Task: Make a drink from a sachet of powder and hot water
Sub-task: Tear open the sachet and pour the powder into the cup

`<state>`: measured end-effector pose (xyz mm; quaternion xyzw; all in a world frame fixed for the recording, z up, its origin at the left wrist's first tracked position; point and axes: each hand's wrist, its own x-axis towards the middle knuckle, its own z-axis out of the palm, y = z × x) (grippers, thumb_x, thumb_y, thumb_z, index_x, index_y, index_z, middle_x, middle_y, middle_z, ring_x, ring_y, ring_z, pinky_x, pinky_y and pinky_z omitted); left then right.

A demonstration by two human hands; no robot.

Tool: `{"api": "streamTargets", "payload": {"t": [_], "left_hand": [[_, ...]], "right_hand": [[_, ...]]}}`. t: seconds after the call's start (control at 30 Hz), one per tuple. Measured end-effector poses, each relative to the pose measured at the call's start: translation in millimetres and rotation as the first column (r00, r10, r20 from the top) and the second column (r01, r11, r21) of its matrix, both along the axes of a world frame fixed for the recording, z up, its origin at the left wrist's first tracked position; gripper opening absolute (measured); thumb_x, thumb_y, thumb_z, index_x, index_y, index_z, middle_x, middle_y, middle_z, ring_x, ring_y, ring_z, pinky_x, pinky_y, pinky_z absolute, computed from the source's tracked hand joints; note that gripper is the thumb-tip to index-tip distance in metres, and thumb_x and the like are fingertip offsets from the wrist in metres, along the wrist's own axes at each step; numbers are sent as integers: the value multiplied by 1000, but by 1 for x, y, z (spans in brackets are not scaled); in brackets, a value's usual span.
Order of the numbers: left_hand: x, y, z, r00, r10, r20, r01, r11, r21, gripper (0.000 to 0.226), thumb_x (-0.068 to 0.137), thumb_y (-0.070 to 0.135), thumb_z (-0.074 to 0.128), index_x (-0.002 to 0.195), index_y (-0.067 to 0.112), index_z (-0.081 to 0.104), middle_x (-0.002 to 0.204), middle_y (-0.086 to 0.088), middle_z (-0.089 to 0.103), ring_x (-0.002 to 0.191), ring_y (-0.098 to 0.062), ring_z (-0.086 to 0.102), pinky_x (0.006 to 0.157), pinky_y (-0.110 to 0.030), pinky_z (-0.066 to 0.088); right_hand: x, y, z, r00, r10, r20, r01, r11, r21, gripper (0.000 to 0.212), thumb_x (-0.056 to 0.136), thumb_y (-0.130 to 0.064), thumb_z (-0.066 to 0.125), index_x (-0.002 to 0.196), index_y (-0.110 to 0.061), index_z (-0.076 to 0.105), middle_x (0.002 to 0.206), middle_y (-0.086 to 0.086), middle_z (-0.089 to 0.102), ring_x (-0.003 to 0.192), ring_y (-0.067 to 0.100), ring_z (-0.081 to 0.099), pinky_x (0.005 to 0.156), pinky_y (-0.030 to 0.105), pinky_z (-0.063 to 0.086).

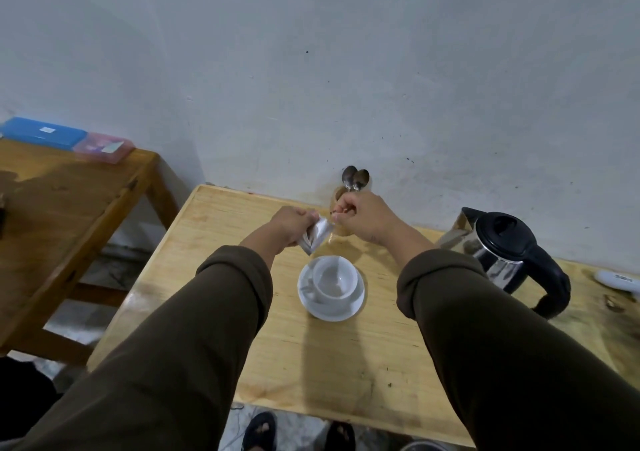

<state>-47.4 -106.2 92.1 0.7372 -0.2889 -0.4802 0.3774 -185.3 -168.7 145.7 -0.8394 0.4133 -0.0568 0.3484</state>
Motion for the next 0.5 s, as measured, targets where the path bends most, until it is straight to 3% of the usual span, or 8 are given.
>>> {"api": "streamTargets", "payload": {"t": [0.13,0.27,0.4,0.5], "left_hand": [[-13,7,-16,996,-89,30,85,992,91,17,95,17,49,87,7,60,72,-9,56,60,-18,50,57,-25,45],[-21,12,-33,979,-156,133,130,974,186,14,89,14,55,86,5,64,83,-15,58,71,-24,53,70,-33,50],[-29,12,-41,967,-170,190,129,969,209,30,85,13,63,113,2,67,95,-17,68,85,-25,62,90,-35,56],[-35,10,-42,957,-167,236,115,969,218,28,84,12,65,112,6,67,110,-15,71,104,-28,66,96,-35,53]], "right_hand": [[-12,10,-25,999,18,-31,-16,998,69,4,83,-7,62,82,-11,64,79,4,62,72,14,52,63,21,41],[-25,17,-45,999,-6,-34,10,992,128,26,80,0,60,69,-22,54,75,9,58,69,16,52,65,24,43],[-33,25,-59,997,-48,-54,57,981,185,26,83,3,49,85,-20,60,90,18,70,80,25,64,70,30,50],[-36,26,-66,995,-19,-99,34,989,147,33,80,7,43,82,-12,70,96,13,72,86,23,63,65,21,45]]}}
